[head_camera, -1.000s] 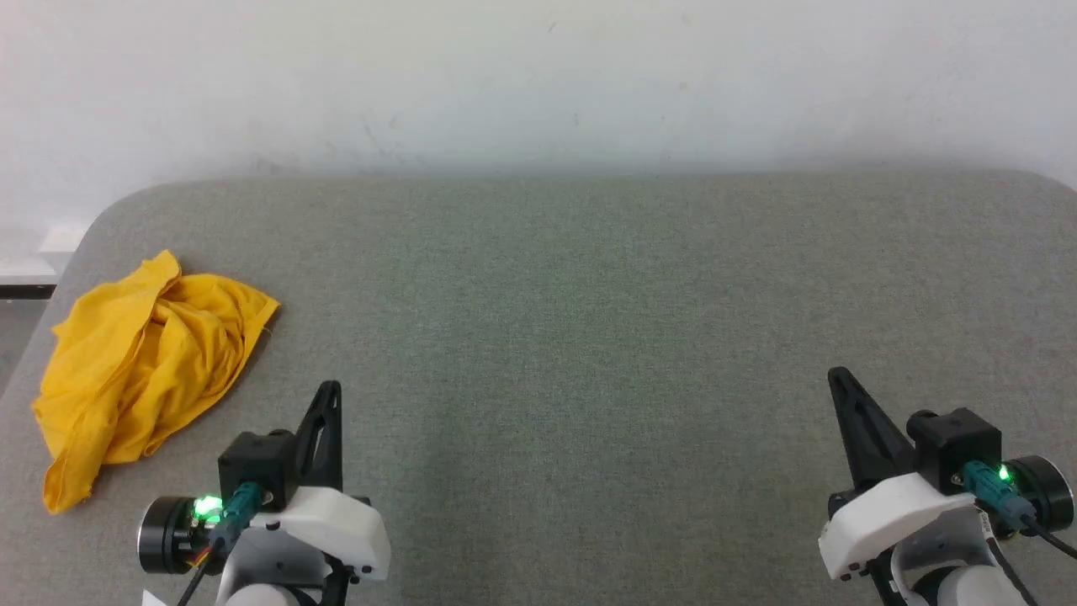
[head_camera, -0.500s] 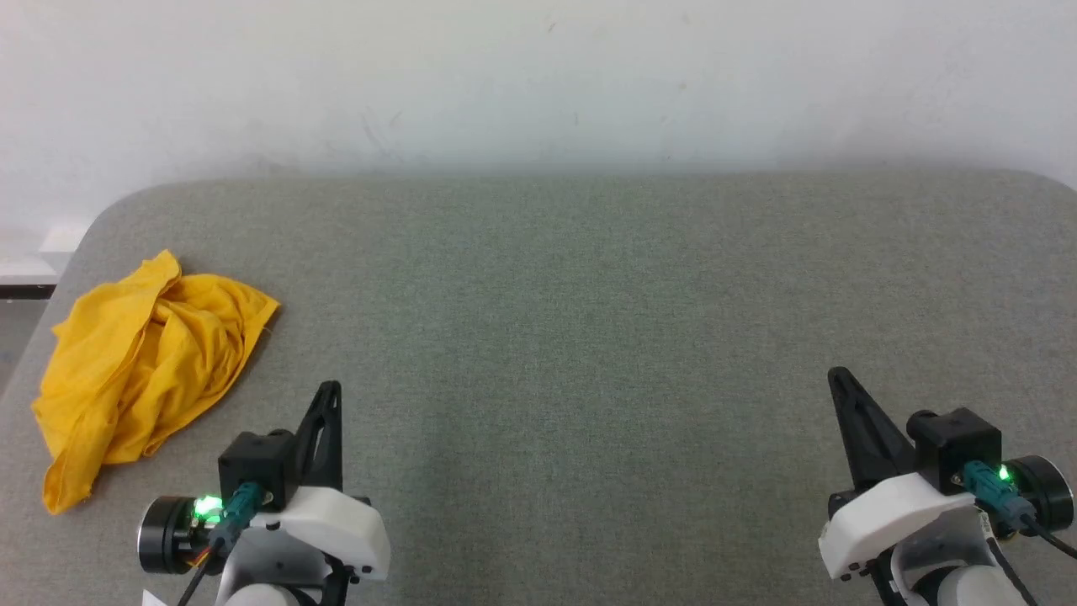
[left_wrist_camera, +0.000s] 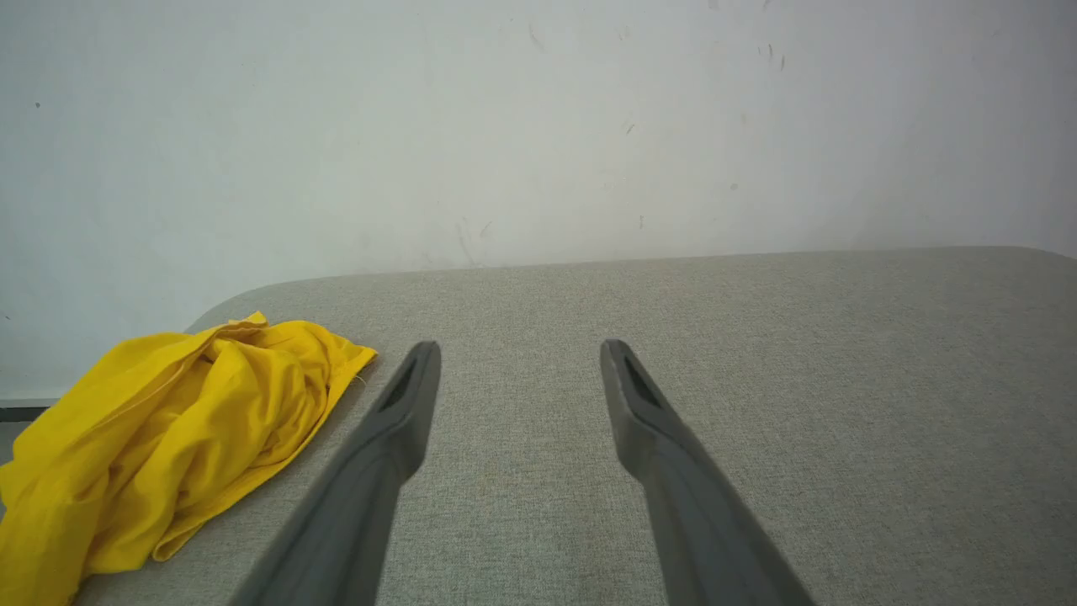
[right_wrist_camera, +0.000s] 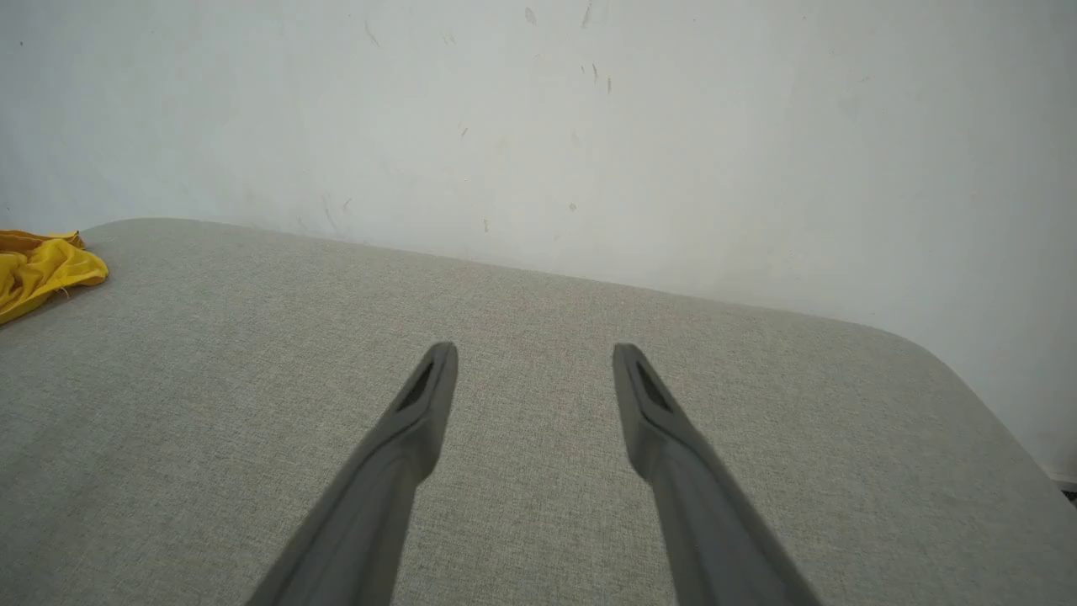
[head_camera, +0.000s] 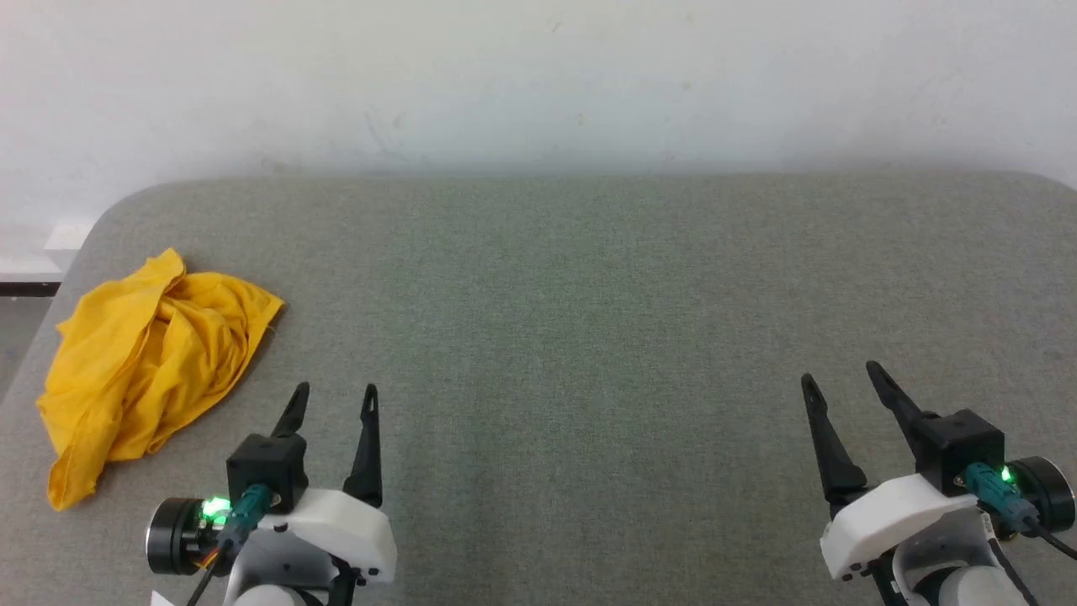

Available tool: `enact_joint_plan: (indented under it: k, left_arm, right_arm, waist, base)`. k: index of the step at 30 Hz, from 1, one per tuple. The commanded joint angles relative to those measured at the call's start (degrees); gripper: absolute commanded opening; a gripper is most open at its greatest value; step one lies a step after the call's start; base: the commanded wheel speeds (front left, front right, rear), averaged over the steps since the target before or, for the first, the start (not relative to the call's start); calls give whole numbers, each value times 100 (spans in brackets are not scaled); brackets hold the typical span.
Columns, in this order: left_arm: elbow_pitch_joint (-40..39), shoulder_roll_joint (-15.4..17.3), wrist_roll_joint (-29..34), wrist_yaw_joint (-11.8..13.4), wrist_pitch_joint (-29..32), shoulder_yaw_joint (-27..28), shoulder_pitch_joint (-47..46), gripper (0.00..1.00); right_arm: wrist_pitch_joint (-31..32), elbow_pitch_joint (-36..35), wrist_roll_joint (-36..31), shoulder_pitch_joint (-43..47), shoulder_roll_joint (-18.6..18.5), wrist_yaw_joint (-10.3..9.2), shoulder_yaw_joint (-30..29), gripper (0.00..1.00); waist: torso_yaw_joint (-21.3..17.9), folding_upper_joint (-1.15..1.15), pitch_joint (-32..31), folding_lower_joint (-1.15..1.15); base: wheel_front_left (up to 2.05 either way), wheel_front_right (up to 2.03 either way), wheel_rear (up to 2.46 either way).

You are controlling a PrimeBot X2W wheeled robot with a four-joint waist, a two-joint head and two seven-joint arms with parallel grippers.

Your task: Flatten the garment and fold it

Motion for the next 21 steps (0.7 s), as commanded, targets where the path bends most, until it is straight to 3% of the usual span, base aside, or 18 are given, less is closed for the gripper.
enact_joint_plan:
  k: [1, 21]
  left_arm:
    - [53, -1, -61, 49, -55, -47, -64, 100]
    - [231, 31, -212, 267, -298, -168, -150, 100]
  right_arm:
    - [-61, 13, 20, 3, 2, -1, -36, 100]
    - [-289, 116, 115, -23, 6, -3, -85, 100]
  waist:
    - [28, 0, -1, 0]
    - [673, 0, 2, 0]
  base:
    - [0, 0, 0]
    - [0, 0, 0]
